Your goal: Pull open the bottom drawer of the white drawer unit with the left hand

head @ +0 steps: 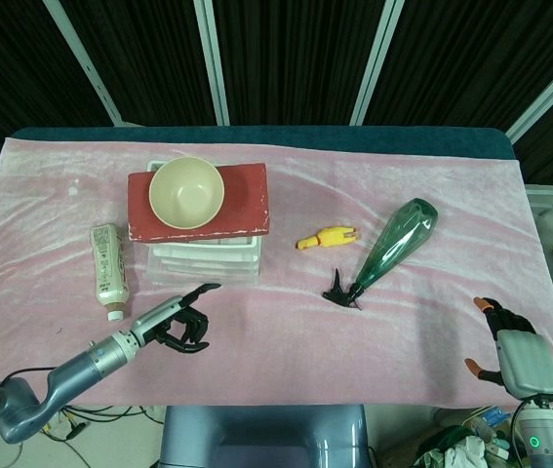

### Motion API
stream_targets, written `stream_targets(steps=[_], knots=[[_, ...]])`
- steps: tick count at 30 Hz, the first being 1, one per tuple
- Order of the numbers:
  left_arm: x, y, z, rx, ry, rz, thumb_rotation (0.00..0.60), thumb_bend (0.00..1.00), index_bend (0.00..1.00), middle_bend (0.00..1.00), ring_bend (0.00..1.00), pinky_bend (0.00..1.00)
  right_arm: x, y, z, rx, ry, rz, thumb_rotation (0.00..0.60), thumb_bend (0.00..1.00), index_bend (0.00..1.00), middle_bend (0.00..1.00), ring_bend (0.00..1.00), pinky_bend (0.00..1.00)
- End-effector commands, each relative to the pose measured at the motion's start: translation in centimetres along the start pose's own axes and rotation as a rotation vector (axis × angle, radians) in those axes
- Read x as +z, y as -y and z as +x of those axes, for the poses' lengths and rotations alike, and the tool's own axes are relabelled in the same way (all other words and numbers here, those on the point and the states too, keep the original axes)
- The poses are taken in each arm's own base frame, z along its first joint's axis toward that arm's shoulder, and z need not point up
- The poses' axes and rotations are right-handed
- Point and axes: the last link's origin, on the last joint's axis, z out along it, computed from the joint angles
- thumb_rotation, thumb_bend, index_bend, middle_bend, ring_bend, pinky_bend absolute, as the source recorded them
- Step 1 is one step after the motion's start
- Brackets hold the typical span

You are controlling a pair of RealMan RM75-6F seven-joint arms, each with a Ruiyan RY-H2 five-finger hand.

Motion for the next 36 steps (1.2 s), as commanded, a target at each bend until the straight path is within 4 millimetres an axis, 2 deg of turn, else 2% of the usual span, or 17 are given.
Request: stream_targets(steps=[1,36], knots=[[-0.1,0.0,-0.1,0.003,0.005,-0.002,0.600,0.29,0.02,0.68,0.63,0.70,0.0,0.0,0.0,0.000,0.000,0.000,0.600,0.10,0.16,0.12,0.19,0.20],[-1.7,0.1,-1.4,0.034,0.044,-0.019,0.600,0.29,0.02,0.68,0.63,0.69,0.0,0.0,0.0,-0.003,0.000,0.001,0.600,0.10,0.16,0.12,0.19,0.20]])
